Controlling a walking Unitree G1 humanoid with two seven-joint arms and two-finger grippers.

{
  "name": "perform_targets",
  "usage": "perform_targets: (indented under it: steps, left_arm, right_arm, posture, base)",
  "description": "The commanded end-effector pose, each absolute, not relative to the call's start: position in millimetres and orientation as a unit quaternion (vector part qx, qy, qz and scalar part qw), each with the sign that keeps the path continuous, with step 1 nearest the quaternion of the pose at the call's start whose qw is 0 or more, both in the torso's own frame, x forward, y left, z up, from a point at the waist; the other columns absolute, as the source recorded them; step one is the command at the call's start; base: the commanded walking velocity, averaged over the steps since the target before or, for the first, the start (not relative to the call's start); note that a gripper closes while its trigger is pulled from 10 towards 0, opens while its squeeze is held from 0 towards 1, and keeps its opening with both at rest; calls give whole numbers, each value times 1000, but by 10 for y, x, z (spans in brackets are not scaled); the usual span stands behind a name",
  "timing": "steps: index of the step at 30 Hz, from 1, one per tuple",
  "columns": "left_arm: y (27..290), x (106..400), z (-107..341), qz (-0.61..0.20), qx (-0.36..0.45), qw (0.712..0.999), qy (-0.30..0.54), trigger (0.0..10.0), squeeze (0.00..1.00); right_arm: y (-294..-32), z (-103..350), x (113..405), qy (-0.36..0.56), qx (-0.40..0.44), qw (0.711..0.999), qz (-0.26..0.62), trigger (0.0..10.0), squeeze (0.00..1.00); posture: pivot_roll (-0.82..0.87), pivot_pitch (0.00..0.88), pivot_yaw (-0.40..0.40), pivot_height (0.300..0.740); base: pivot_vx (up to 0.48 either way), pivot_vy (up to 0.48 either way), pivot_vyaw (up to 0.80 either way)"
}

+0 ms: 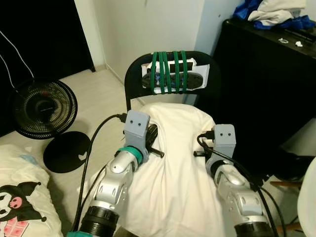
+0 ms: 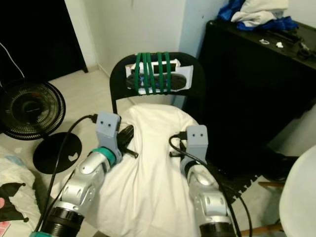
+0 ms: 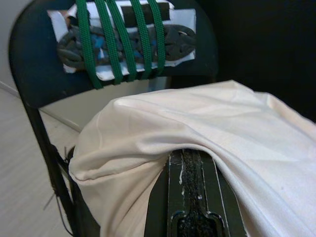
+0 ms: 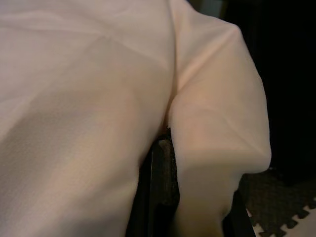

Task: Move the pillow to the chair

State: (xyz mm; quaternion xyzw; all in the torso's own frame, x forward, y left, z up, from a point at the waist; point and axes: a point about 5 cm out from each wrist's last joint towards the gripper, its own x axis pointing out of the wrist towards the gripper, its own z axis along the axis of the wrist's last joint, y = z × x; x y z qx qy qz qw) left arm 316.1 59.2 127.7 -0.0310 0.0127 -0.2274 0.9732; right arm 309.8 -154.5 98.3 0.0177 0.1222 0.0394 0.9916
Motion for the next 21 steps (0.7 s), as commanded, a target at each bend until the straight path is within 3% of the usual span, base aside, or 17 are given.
perform_targets:
  steps: [1, 21]
  left_arm:
    - [538, 3123, 1267, -230, -34, 972, 6, 10000, 0]
    - [613, 3094, 1245, -210, -28, 977, 9, 10000, 0]
  right_arm:
    - [-1459, 1091, 3145, 99, 16, 993, 65, 10000, 0]
    - [-1417, 1151, 3220, 82, 24, 994, 62, 10000, 0]
  posture:
    - [-13, 64, 13, 656]
    - [10, 86, 22, 642]
  base:
    - [0, 0, 0]
    - [0, 0, 0]
